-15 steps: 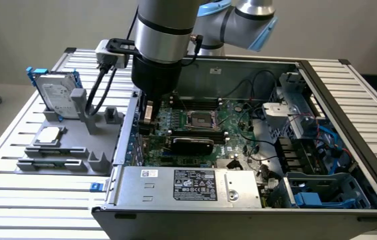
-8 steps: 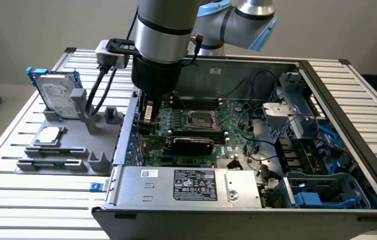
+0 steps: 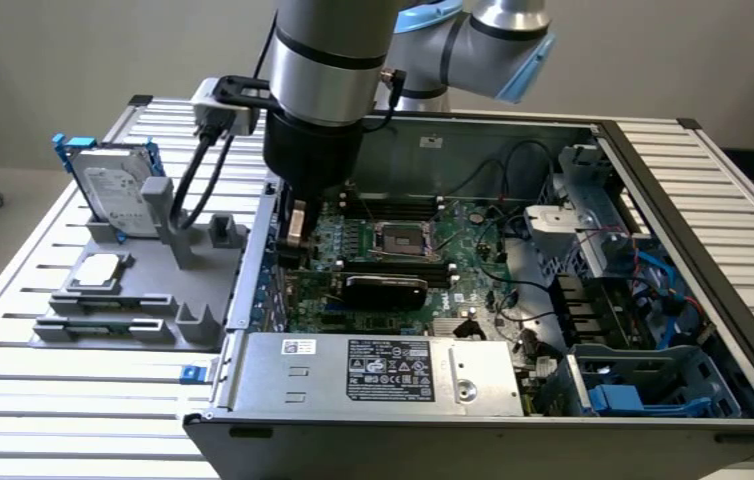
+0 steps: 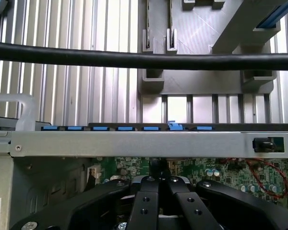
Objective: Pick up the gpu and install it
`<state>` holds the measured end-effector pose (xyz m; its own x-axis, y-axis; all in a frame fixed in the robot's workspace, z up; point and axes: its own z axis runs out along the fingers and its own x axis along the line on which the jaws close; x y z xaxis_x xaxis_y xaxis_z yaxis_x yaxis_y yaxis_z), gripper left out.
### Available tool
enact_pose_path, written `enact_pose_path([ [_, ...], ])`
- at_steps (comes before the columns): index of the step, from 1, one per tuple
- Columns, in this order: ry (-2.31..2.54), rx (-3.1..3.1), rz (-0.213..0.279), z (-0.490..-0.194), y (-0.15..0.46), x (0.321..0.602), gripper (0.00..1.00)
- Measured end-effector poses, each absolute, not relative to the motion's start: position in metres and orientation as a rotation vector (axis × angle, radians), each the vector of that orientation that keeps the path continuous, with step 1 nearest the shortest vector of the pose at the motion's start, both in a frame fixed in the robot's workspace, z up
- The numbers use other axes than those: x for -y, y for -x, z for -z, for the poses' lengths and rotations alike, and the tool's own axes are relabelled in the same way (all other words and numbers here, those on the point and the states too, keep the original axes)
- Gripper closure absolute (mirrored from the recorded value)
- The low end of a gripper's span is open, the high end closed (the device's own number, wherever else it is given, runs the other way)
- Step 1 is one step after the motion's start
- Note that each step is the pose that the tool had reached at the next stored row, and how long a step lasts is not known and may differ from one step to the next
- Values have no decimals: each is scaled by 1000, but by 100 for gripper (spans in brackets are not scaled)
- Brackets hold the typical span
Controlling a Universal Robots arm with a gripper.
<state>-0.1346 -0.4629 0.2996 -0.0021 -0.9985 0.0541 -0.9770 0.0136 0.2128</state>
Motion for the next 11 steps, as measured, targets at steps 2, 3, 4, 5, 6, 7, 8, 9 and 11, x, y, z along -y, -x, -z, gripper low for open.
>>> enact_pose_path([
  [2, -2072, 2096, 169, -300, 135, 462, 89],
  [3, -2070, 2098, 169, -299, 135, 462, 89],
  [4, -2068, 2100, 170, -299, 135, 461, 89],
  [5, -2066, 2102, 170, -299, 135, 461, 89],
  [6, -2064, 2104, 170, -299, 135, 461, 89],
  [7, -2062, 2106, 170, -299, 135, 461, 89],
  [8, -2060, 2108, 171, -299, 135, 461, 89],
  [9, -2058, 2110, 171, -299, 135, 460, 89],
  [11, -2055, 2114, 171, -299, 135, 460, 89],
])
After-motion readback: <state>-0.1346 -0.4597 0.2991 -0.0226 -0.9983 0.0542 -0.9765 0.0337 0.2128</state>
